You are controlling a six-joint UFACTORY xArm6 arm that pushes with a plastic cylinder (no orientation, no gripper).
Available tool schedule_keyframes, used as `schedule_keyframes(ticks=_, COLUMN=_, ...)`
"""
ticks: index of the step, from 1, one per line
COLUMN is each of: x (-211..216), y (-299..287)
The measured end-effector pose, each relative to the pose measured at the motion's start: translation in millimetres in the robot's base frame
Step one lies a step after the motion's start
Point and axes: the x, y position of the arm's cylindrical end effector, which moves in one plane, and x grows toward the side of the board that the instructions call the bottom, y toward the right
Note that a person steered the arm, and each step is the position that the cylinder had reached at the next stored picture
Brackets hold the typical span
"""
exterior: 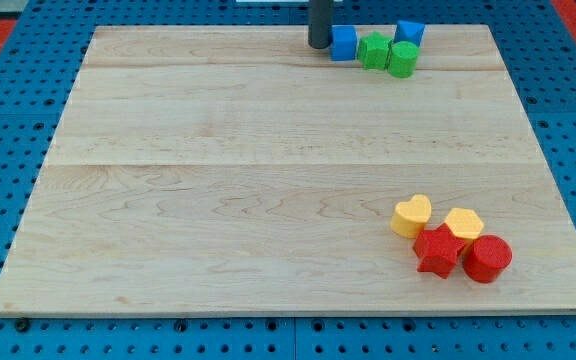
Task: Move the cube into the green star
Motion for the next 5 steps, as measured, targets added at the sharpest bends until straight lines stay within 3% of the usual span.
schedule_keyframes(ticks=1, x=8, y=32)
schedule_keyframes(ticks=2, x=29, y=17)
schedule_keyframes(ticks=3, x=98, y=-2)
schedule_keyframes(ticks=4, x=128, y=0)
schedule_keyframes(ticks=5, x=128, y=0)
